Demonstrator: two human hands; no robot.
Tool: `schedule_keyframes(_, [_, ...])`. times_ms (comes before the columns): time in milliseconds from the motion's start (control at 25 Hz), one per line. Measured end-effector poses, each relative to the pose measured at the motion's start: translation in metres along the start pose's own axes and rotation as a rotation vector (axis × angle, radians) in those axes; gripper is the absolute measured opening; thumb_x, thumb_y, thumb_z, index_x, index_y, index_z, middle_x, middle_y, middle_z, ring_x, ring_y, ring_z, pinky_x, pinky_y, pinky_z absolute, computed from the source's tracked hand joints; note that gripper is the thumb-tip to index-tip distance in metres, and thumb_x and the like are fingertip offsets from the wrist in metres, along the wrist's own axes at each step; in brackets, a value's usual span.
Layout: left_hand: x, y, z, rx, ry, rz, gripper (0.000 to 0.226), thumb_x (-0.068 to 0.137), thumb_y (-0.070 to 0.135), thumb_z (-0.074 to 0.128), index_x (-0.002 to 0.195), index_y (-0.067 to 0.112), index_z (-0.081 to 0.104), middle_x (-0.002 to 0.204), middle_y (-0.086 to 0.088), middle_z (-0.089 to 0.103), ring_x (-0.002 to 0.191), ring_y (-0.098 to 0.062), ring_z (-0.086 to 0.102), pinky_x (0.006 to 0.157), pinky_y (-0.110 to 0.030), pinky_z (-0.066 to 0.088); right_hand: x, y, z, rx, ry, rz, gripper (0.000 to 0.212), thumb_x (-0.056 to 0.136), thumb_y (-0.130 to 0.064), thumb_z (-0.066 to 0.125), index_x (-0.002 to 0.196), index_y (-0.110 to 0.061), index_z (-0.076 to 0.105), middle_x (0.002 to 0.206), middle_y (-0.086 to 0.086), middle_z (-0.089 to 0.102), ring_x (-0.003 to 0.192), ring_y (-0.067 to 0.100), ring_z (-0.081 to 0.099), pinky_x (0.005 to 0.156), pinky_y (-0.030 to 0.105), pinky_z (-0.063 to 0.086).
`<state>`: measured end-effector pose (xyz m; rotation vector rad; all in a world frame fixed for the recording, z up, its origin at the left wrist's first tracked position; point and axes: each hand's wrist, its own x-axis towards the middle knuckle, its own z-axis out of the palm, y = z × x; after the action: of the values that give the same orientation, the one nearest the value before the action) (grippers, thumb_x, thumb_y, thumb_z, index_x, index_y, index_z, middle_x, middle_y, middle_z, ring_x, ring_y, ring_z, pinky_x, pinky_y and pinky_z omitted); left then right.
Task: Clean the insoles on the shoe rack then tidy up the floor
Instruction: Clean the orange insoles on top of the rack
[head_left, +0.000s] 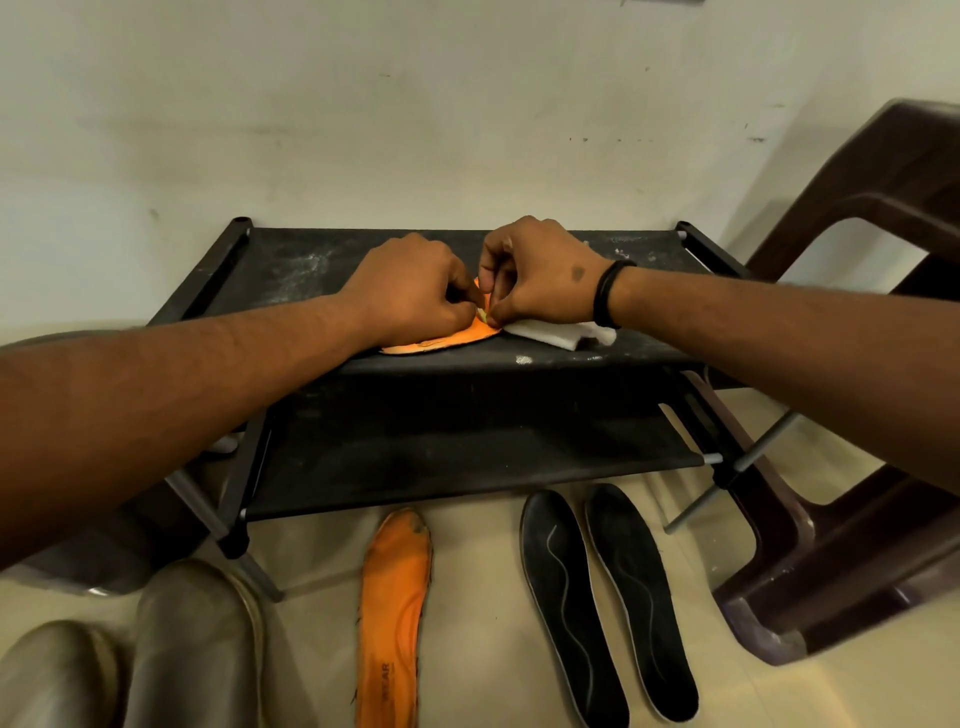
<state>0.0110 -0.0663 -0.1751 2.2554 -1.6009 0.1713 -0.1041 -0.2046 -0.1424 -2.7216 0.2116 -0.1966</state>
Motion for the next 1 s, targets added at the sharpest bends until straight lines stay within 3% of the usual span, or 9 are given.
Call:
schedule_keyframes(200, [0.0, 0.001, 0.001, -0.014, 0.001, -0.005, 0.021, 0.088, 0.031, 0.062, 0.1, 0.034, 0.08, 0.104, 0.012, 0.077, 0.088, -0.012, 0.068, 0.076, -0.034, 0.056, 0.013, 0.016, -0.005, -0.202, 0.074, 0.081, 0.017, 0.074, -0.004, 0.074, 0.087, -0.01, 0.066, 0.072, -0.008, 0.057, 0.08, 0.018, 0.063, 0.069, 0.025, 0.05])
schedule_keyframes(480, [0.003, -0.001, 0.002, -0.024, 0.007, 0.009, 0.021, 0.089, 0.03, 0.063, 0.101, 0.031, 0.08, 0.108, 0.012, 0.076, 0.092, -0.012, 0.068, 0.078, -0.035, 0.057, 0.015, 0.028, -0.011, -0.274, 0.071, 0.176, 0.013, 0.075, -0.002, 0.069, 0.087, -0.008, 0.071, 0.086, 0.005, 0.066, 0.078, 0.018, 0.057, 0.066, 0.026, 0.045])
schedule_keyframes(680, [0.003, -0.002, 0.002, -0.026, 0.009, 0.001, 0.022, 0.088, 0.03, 0.062, 0.101, 0.034, 0.08, 0.099, 0.011, 0.077, 0.081, -0.013, 0.068, 0.07, -0.032, 0.055, 0.01, 0.017, -0.002, -0.076, 0.103, 0.11, 0.018, 0.071, -0.005, 0.078, 0.083, -0.013, 0.067, 0.075, -0.005, 0.065, 0.079, 0.015, 0.068, 0.075, 0.031, 0.058])
schedule_keyframes(1000, [-0.002, 0.004, -0.002, -0.002, 0.008, 0.0, 0.021, 0.088, 0.032, 0.064, 0.102, 0.031, 0.08, 0.091, 0.006, 0.077, 0.074, -0.015, 0.066, 0.063, -0.029, 0.049, -0.009, 0.005, -0.003, 0.179, -0.062, 0.021, 0.025, 0.069, -0.005, 0.084, 0.088, -0.007, 0.068, 0.078, 0.005, 0.074, 0.073, 0.014, 0.073, 0.077, 0.03, 0.06])
